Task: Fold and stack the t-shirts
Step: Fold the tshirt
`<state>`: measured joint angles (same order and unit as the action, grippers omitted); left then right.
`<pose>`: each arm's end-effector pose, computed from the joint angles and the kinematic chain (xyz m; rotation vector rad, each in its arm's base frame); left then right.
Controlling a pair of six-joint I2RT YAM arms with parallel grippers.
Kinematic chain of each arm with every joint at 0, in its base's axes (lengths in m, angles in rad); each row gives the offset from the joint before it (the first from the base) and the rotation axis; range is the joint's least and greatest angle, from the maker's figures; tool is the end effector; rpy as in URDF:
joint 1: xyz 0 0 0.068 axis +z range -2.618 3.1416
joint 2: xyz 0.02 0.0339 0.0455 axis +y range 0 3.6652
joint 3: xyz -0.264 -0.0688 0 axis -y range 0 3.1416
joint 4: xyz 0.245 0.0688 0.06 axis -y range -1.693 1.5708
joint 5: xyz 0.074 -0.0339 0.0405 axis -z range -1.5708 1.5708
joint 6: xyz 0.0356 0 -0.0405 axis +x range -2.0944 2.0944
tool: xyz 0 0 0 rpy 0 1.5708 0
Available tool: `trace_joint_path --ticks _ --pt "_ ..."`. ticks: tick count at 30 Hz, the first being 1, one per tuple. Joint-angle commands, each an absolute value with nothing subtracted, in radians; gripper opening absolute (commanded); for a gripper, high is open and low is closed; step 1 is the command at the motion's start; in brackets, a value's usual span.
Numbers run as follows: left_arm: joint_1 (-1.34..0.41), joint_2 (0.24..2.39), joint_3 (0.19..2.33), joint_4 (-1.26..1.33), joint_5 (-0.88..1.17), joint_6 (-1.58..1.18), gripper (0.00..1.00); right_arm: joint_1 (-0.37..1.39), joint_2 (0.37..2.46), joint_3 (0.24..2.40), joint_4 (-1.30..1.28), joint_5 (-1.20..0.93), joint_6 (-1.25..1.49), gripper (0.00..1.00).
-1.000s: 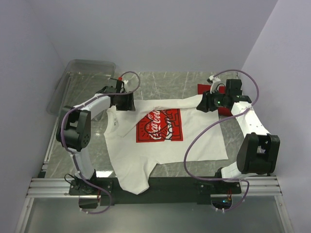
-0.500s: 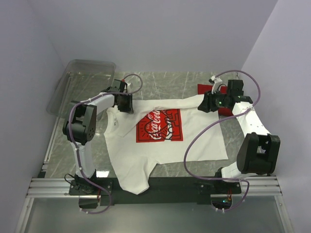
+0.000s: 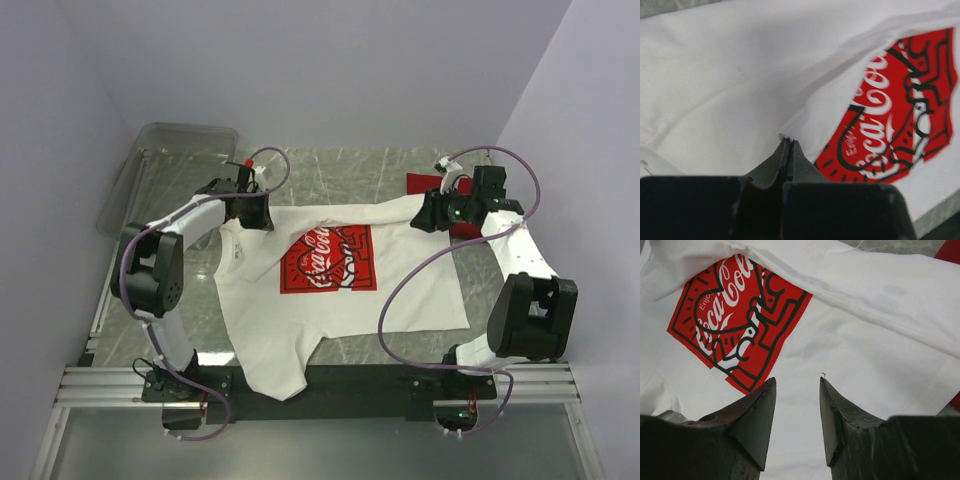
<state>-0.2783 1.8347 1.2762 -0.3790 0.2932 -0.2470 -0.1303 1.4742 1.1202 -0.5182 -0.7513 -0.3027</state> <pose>0.3745 -0.1177 0.2023 0.1629 2.5423 -0.5793 0.3100 -0.0161 0.2710 -0.5104 2.1910 0.6835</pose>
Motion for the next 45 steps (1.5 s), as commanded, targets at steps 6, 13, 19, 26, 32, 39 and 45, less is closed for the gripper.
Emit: trace_joint_path --ticks 6,13,19,26,32,39,45 --pt "-0.304 1.652 1.16 -0.37 0.517 -0.21 0.01 -0.152 1.44 1.118 -0.503 -0.782 -0.288 0.47" --pt "-0.388 1.684 1.134 -0.417 0.6 -0.178 0.01 -0.16 1.439 1.118 -0.503 -0.776 -0.291 0.47" --pt "-0.462 1.717 1.143 -0.492 0.56 -0.147 0.19 -0.163 1.45 1.121 -0.506 -0.758 -0.299 0.48" --pt "-0.483 1.522 1.098 -0.499 0.292 -0.187 0.55 -0.172 1.466 1.15 -0.511 -0.669 -0.311 0.48" --pt "-0.483 1.318 1.002 -0.439 -0.035 -0.281 0.67 -0.179 1.503 1.209 -0.476 -0.506 -0.227 0.49" --pt "-0.472 1.221 0.922 -0.43 -0.175 -0.362 0.79 -0.229 1.646 1.342 -0.515 -0.433 -0.173 0.5" --pt "-0.474 1.196 0.876 -0.419 -0.201 -0.341 0.78 -0.259 1.785 1.425 -0.537 -0.399 -0.167 0.48"
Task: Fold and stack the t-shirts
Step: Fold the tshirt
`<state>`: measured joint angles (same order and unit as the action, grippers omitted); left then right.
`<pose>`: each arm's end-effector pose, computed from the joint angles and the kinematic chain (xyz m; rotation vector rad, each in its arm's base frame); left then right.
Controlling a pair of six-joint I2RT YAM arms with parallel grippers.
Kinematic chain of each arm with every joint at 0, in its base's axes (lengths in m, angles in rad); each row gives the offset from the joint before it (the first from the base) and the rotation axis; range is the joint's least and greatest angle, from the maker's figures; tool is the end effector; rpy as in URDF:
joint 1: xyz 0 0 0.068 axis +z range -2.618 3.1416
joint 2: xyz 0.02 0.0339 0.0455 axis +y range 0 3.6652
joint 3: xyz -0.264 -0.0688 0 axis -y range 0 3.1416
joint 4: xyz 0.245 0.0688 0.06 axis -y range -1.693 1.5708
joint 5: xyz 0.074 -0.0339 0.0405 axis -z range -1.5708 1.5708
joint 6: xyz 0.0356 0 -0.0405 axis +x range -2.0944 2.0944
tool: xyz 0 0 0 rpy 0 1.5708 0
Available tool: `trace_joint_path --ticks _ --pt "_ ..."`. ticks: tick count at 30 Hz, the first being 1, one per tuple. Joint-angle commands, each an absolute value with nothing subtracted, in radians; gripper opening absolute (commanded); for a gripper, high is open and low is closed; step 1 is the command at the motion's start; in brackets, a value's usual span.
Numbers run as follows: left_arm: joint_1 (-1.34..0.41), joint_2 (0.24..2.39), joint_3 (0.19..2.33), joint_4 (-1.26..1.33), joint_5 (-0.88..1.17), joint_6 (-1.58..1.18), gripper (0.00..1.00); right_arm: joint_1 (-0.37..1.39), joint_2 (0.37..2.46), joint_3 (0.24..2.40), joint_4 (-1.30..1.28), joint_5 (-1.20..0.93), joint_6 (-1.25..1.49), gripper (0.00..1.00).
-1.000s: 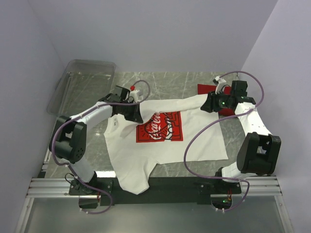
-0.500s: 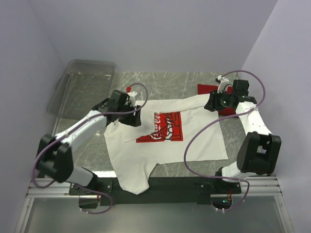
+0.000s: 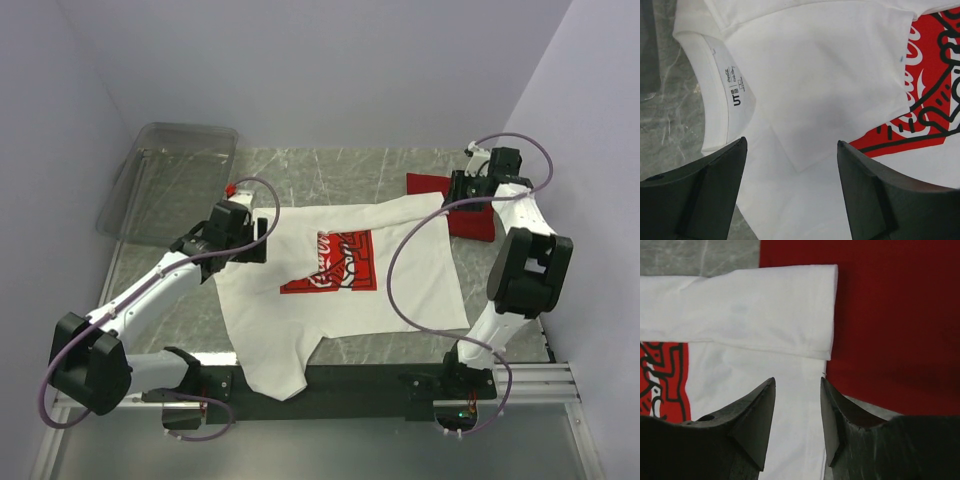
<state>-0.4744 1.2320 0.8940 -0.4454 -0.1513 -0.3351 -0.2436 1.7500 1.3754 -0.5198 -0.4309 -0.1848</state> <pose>0.2343 -0.1143 0.2608 0.0898 2.3519 -0.2209 0.3759 -0.0781 0.2565 -0.1130 2.3805 0.3305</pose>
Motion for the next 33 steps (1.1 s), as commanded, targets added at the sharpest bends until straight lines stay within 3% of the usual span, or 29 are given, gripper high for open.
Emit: trace_joint_path --ticks 1,13,21,31,33 --pt "-0.474 1.2 0.873 -0.42 -0.198 -0.341 0.77 -0.262 1.811 1.44 -0.538 -0.397 -0.166 0.48" --pt "-0.474 1.206 0.88 -0.43 -0.196 -0.339 0.76 -0.267 1.991 1.604 -0.586 -0.406 -0.123 0.46" --pt "-0.472 1.216 0.882 -0.43 -0.195 -0.339 0.76 -0.267 2.02 1.592 -0.586 -0.422 -0.12 0.44" --pt "-0.474 1.216 0.88 -0.43 -0.198 -0.341 0.75 -0.268 1.953 1.534 -0.568 -0.457 -0.124 0.08" --pt "-0.474 1.216 0.879 -0.433 -0.198 -0.341 0.75 -0.268 1.941 1.525 -0.561 -0.463 -0.121 0.05"
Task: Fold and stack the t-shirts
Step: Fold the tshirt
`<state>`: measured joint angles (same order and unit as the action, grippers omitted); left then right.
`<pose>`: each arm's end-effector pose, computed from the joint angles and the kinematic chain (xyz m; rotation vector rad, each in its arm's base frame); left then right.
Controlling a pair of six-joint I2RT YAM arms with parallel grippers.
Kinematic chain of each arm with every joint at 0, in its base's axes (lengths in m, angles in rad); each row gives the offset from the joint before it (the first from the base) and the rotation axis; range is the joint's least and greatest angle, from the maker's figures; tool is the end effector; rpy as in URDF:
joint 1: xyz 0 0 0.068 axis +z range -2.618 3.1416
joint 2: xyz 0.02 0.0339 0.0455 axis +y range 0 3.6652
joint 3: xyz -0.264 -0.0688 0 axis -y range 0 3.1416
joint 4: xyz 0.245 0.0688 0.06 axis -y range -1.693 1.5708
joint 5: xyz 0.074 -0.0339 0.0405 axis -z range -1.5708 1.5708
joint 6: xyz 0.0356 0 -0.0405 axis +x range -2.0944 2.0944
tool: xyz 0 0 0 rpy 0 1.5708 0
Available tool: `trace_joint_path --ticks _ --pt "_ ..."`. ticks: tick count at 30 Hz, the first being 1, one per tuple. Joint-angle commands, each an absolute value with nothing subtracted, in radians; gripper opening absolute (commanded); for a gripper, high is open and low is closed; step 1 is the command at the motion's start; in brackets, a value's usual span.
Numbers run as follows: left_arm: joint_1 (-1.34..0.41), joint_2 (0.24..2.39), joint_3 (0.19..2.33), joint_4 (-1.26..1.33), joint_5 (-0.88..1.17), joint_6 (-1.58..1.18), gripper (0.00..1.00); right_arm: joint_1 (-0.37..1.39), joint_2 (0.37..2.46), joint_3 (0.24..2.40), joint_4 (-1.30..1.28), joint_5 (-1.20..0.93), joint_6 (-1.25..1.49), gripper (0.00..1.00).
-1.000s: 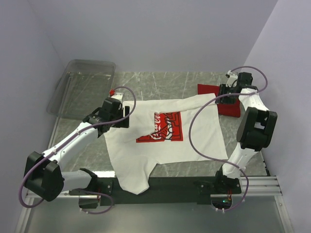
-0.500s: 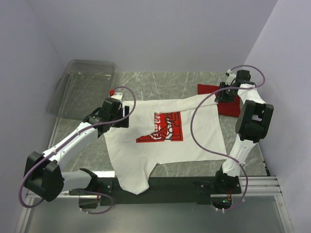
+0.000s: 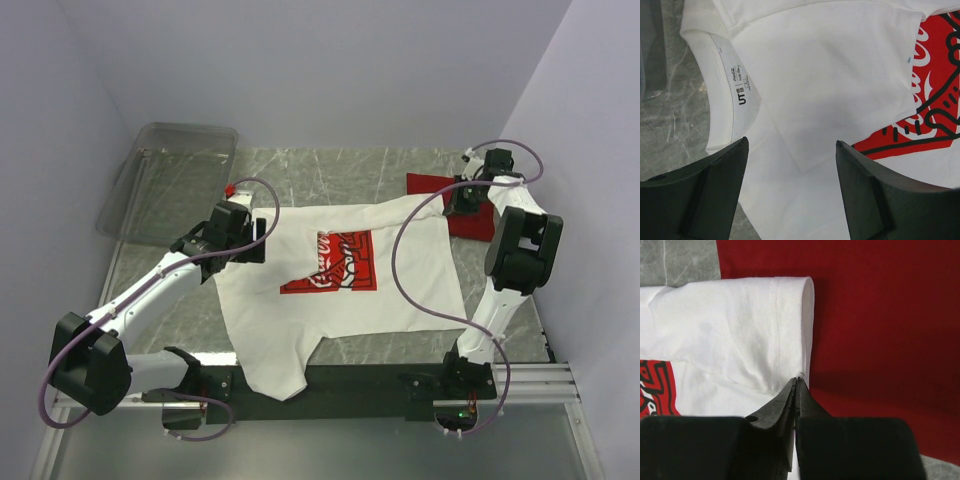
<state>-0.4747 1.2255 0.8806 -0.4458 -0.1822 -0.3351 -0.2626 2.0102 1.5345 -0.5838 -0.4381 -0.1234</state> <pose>0.2326 -0.1123 0.2581 0.0759 2.3511 -0.1833 0.4188 -0.0969 0.2009 0.0291 2.5330 0.4257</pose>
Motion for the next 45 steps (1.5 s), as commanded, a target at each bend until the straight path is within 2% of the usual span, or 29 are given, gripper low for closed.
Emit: trace_joint_path --ticks 1,13,14,15,17,18,20,23,26,29,31,34,35,37,38,41,42,44,45 --pt "-0.474 1.215 0.879 -0.431 -0.198 -0.341 0.75 -0.268 1.928 1.516 -0.56 -0.462 -0.121 0.0" --pt "-0.472 1.207 0.877 -0.431 -0.192 -0.336 0.76 -0.288 1.809 1.446 -0.506 -0.373 -0.136 0.01" --pt "-0.472 1.206 0.876 -0.431 -0.193 -0.339 0.76 -0.29 1.813 1.453 -0.523 -0.376 -0.144 0.06" --pt "-0.474 1.206 0.876 -0.43 -0.192 -0.341 0.76 -0.29 1.819 1.468 -0.531 -0.38 -0.156 0.19" --pt "-0.472 1.198 0.876 -0.428 -0.187 -0.345 0.76 -0.29 1.819 1.476 -0.561 -0.385 -0.172 0.34" --pt "-0.474 1.192 0.879 -0.434 -0.175 -0.36 0.76 -0.29 1.798 1.47 -0.572 -0.408 -0.208 0.46" --pt "-0.472 1.16 0.89 -0.451 -0.144 -0.394 0.76 -0.29 1.752 1.45 -0.622 -0.454 -0.282 0.52" --pt "-0.463 1.057 0.873 -0.474 -0.06 -0.507 0.8 -0.287 1.623 1.378 -0.751 -0.604 -0.542 0.57" --pt "-0.431 0.931 0.821 -0.483 0.052 -0.717 0.87 -0.273 1.482 1.248 -0.921 -0.699 -1.007 0.61" --pt "-0.407 0.809 0.747 -0.511 0.092 -0.834 0.94 -0.247 1.332 1.064 -1.067 -0.77 -1.309 0.64" --pt "-0.394 0.729 0.712 -0.551 0.078 -0.943 0.96 -0.204 1.218 0.91 -1.086 -0.787 -1.498 0.7" --pt "-0.39 0.655 0.718 -0.664 0.003 -1.046 0.94 0.024 1.086 0.746 -1.014 -0.79 -1.484 0.73" --pt "-0.391 0.641 0.727 -0.734 -0.088 -1.067 0.93 0.19 1.053 0.715 -0.932 -0.798 -1.407 0.74" --pt "-0.39 0.603 0.761 -0.799 -0.177 -1.091 0.92 0.34 0.974 0.644 -0.798 -0.813 -1.283 0.77" --pt "-0.391 0.588 0.771 -0.822 -0.214 -1.1 0.91 0.508 0.965 0.635 -0.69 -0.798 -1.188 0.78" --pt "-0.391 0.535 0.805 -0.888 -0.311 -1.13 0.9 0.7 1.055 0.701 -0.615 -0.787 -1.058 0.77" --pt "-0.391 0.523 0.813 -0.9 -0.334 -1.135 0.9 0.832 1.131 0.753 -0.597 -0.738 -1.022 0.77" --pt "-0.391 0.482 0.813 -0.905 -0.351 -1.134 0.89 0.963 1.187 0.775 -0.511 -0.665 -0.942 0.76" --pt "-0.391 0.471 0.815 -0.911 -0.36 -1.134 0.89 1.098 1.227 0.781 -0.48 -0.594 -0.921 0.75"
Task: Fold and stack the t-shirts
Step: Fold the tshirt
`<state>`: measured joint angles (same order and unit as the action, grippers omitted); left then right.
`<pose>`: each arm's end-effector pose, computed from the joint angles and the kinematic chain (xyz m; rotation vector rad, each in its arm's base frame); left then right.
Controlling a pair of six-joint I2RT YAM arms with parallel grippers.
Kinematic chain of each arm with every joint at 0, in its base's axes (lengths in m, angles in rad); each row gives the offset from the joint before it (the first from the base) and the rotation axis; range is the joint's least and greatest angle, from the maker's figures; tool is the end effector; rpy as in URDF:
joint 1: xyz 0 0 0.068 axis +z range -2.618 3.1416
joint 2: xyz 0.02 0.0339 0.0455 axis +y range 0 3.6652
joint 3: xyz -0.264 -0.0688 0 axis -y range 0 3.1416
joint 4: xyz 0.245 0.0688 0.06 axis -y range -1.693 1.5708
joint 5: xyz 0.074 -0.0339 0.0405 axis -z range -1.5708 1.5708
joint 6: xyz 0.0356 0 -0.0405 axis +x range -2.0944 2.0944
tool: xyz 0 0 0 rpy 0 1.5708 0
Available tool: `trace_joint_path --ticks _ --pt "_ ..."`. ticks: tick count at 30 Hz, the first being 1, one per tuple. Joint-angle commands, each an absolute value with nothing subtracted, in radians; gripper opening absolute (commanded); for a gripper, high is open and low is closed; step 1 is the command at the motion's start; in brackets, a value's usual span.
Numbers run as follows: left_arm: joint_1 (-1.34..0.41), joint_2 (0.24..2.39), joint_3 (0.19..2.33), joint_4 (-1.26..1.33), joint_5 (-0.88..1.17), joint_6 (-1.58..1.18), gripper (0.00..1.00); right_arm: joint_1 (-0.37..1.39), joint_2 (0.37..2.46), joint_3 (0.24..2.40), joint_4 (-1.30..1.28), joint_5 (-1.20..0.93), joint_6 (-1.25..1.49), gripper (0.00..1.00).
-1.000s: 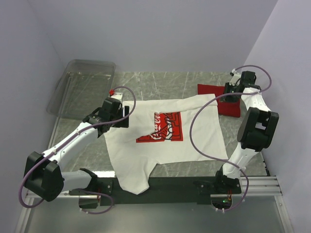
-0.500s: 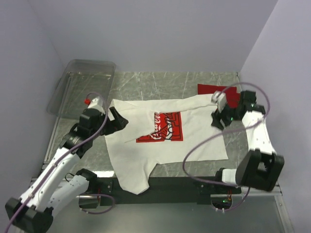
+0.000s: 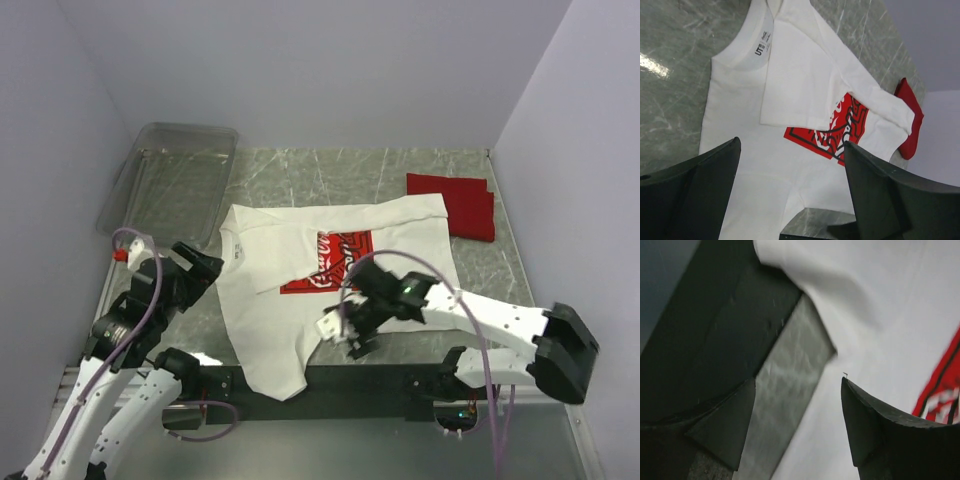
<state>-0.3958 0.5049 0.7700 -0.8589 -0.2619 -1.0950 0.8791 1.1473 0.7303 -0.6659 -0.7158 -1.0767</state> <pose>0.0954 -0.0299 0.3027 -0.8959 2.0089 -0.5786 0.1141 0.1744 0.2207 -2.1713 1.1864 0.8564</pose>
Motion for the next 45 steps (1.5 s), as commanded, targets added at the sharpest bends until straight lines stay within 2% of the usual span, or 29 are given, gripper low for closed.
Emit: trace_joint_path --ticks 1,3,10,17,26,36,45 --pt "-0.391 0.453 0.815 -0.916 -0.362 -1.129 0.89 1.153 1.251 0.784 -0.453 -0.557 -0.902 0.75" --pt "-0.391 0.434 0.815 -0.922 -0.361 -1.105 0.88 1.288 1.326 0.82 -0.439 -0.513 -0.867 0.75" --pt "-0.391 0.309 0.81 -0.879 -0.301 -0.999 0.88 1.477 1.494 0.902 -0.405 -0.307 -0.775 0.71" --pt "-0.391 0.276 0.804 -0.877 -0.268 -0.963 0.88 1.511 1.568 0.971 -0.393 -0.219 -0.7 0.61" --pt "-0.391 0.279 0.795 -0.864 -0.244 -0.943 0.88 1.532 1.618 1.035 -0.411 -0.222 -0.649 0.51" --pt "-0.391 0.276 0.785 -0.848 -0.221 -0.942 0.87 1.552 1.631 1.052 -0.402 -0.259 -0.594 0.54" --pt "-0.391 0.264 0.801 -0.864 -0.236 -0.937 0.87 1.551 1.658 1.057 -0.282 -0.089 -0.439 0.58"
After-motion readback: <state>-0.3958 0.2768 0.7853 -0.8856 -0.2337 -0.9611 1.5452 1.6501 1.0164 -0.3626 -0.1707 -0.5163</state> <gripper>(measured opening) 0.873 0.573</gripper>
